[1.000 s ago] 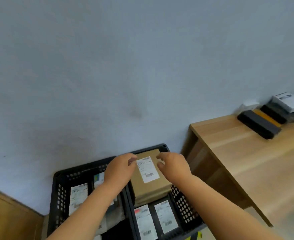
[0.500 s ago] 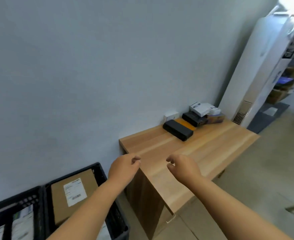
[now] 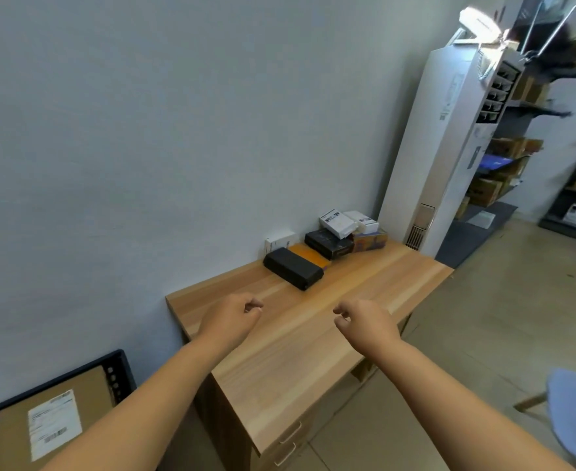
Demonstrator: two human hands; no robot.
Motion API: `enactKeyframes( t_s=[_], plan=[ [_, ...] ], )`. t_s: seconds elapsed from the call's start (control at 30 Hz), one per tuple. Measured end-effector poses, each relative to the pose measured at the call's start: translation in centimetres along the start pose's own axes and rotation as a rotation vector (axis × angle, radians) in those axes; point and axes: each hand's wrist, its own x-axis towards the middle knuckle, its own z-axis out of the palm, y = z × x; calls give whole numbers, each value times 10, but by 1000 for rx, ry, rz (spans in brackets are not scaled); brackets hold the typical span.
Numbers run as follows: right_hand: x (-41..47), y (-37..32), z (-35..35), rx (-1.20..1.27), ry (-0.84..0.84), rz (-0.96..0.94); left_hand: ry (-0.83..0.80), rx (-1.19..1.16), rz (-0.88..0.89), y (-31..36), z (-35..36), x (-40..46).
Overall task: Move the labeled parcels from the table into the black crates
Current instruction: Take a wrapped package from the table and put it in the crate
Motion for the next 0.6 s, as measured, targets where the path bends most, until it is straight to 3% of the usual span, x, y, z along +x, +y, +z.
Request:
enactKeyframes(
  t_s=[0.6],
  plan=[
    [221,132,-3,-78,-170,-24,47,-42,-127,14,119,204]
  ],
)
